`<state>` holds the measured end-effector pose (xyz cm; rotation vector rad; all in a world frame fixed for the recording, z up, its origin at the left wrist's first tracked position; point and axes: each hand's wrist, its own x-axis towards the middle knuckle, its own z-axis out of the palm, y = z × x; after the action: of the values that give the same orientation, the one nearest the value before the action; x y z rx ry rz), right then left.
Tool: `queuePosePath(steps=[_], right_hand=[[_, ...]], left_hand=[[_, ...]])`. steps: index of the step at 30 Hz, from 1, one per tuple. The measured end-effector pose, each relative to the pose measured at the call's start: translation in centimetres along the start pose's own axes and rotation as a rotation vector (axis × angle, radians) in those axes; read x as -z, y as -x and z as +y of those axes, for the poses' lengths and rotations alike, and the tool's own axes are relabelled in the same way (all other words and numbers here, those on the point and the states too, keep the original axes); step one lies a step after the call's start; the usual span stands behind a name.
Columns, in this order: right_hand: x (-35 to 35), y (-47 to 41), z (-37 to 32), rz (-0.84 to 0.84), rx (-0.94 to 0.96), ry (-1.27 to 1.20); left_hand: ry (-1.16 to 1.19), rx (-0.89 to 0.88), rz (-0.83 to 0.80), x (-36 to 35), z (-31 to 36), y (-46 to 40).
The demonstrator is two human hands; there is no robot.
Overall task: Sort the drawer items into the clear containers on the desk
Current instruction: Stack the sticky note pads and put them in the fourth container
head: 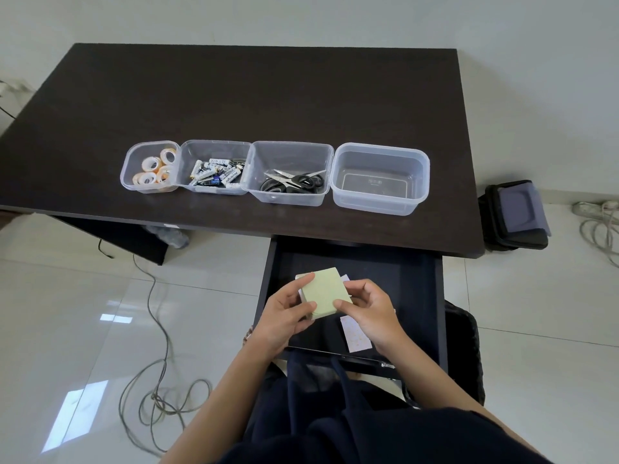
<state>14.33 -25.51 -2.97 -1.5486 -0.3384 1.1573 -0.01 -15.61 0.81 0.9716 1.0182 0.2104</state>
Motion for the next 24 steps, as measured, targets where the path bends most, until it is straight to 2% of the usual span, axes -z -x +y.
queuePosePath(steps=[5,8,11,18,21,24], right_hand=[[-0.7,-0.4,1.2,-0.011,0.001,0.027],[-0.5,-1.8,2.3,0.130,-0.002,0.098],[0.2,-4.1,3.5,0.218,-0.037,0.300],[0.4,-8.8,5.4,0.007,-0.106,0.873],[0.0,-9.5,6.0,-0.002,-0.160,1.039],[-0.2,-9.7,6.3,0.036,-0.179,1.095]], left_hand=[[-0.038,-0.002,0.044,1.1,-0.6,0.1],[-0.063,0.009,0.083,2.2,-0.7,0.2],[-0.064,0.003,0.090,3.7,-0.7,0.2],[-0.068,-0.004,0.088,6.6,-0.1,0.8],[-0.097,-0.005,0.090,7.5,0.1,1.1],[-0.093,-0.006,0.074,8.1,0.1,1.2]])
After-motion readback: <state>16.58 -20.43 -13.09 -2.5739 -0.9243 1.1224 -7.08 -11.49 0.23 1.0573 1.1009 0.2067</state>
